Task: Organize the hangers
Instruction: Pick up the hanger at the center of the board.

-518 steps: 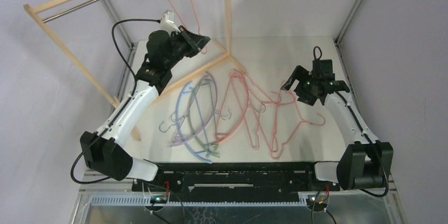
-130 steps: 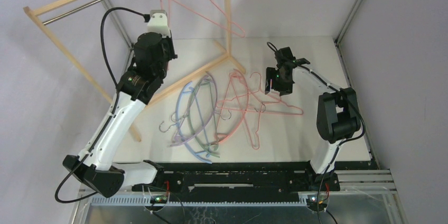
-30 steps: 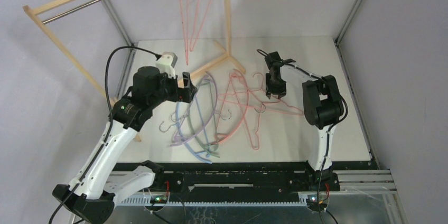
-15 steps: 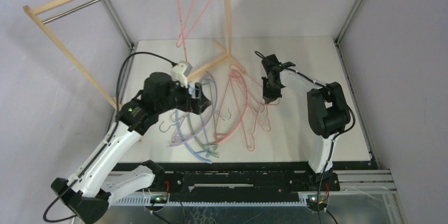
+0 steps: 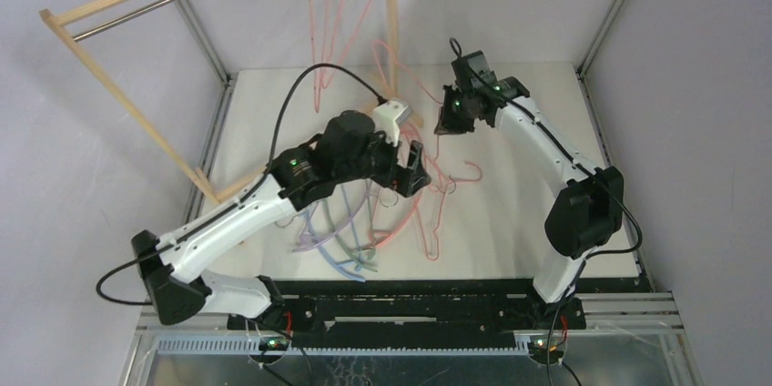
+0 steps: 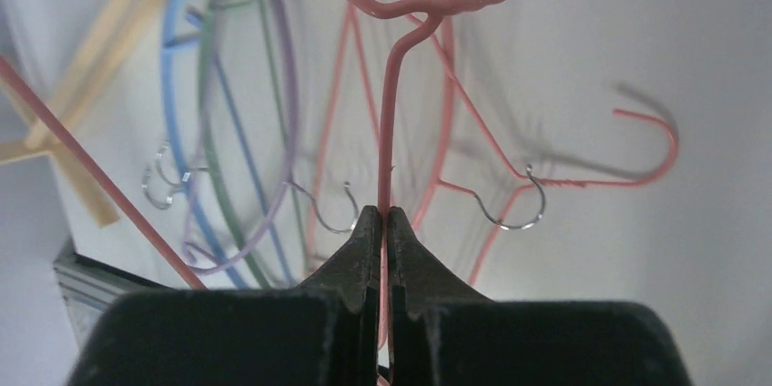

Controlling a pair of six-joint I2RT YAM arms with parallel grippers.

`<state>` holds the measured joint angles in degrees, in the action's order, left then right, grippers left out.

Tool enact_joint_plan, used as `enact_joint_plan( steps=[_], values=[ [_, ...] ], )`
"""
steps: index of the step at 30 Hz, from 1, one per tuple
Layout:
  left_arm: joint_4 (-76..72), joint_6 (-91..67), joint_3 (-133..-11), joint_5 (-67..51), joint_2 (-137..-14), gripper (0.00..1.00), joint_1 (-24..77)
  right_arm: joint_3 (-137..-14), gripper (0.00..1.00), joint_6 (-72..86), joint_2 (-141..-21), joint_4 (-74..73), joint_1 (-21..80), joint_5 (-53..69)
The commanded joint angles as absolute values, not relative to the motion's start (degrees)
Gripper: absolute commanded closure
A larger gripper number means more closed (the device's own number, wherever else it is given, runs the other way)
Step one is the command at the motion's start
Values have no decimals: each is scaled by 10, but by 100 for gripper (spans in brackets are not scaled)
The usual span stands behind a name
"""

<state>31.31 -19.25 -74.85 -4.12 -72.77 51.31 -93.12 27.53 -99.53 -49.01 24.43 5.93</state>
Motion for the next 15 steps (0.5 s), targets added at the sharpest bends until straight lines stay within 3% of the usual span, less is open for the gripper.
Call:
enact_joint_plan(
  steps=[1,8,15],
  values=[
    [305,-187,-836,9,-785,1,550,-1016,100,296,-1005,-520,260,69],
    [371,-169,-932,66,-866,0,573,-1065,100,287,-1004,-548,263,88],
    [402,-178,-940,135,-900,0,575,-1065,100,284,-952,-556,264,105]
  ],
)
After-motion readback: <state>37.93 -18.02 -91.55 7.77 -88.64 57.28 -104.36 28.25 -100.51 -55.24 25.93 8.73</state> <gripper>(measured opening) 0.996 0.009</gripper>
